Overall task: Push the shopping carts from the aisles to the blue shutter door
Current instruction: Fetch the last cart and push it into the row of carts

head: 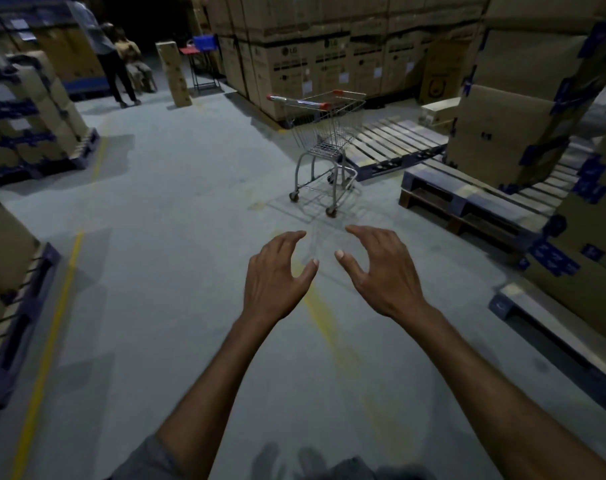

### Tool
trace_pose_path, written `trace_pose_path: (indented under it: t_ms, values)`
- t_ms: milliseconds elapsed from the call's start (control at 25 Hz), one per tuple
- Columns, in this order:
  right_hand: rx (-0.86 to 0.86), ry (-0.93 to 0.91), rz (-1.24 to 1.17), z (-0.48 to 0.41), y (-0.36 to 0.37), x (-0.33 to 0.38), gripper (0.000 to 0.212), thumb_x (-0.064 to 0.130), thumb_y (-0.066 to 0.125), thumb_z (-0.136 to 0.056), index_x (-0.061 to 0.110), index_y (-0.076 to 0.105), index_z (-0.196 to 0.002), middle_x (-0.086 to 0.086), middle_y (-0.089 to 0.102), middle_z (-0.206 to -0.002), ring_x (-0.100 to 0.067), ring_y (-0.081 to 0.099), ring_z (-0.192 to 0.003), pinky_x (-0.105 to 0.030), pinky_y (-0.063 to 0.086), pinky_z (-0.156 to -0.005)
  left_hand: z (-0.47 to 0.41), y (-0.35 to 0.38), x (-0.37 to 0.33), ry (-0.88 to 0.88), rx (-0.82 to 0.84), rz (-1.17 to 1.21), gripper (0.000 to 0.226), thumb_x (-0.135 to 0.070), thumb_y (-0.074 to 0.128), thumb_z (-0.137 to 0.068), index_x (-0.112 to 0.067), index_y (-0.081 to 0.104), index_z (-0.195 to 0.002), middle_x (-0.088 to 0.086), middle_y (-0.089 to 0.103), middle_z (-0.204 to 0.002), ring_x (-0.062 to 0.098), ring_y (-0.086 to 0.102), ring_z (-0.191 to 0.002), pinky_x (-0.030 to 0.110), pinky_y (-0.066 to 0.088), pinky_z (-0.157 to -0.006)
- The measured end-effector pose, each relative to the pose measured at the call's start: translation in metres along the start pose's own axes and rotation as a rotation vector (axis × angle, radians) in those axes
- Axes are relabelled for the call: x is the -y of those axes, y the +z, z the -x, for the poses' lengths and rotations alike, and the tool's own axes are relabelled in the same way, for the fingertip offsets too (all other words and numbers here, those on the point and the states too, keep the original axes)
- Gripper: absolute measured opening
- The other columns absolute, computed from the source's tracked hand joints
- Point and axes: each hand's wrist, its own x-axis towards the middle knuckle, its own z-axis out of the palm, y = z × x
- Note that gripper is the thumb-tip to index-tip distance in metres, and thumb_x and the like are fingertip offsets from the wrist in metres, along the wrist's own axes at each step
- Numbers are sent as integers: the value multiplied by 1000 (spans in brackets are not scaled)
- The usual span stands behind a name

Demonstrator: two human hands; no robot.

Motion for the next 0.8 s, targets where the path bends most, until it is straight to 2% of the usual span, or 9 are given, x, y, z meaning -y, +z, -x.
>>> trace_pose_path:
  t_ms: [240,480,600,800]
  values:
    - [-60,-100,166,-123,69,-52,46,50,57,-99,22,60,-135,0,61,-133,-21,50,-128,-39,42,-100,-137,61,53,32,19,-11,55,-54,57,-95,-32,47,-145,-10,52,-147,12,47,-135,39,40,-102]
    - [-110,-199,269,-265,132,-114,41,36,61,-93,15,62,-129,-7,61,-129,-30,52,-127,-46,41,-103,-274,125,101,36,-26,-83,58,-44,63,-94,-27,48,-147,-5,51,-149,17,47,-137,43,44,-103]
    - [-58,-168,244,-345,161,-141,46,35,62,-91,17,59,-133,-6,60,-132,-29,50,-129,-47,41,-104,-346,146,119,45,-64,-125,60,-39,65,-93,-26,46,-149,-3,48,-152,19,46,-138,43,43,-101]
    - [45,-37,67,-441,220,-168,53,39,62,-93,24,51,-142,0,52,-143,-23,44,-133,-45,44,-103,-436,173,160,-24,-51,-103,65,-37,66,-93,-31,40,-152,-7,43,-154,16,43,-138,40,42,-100]
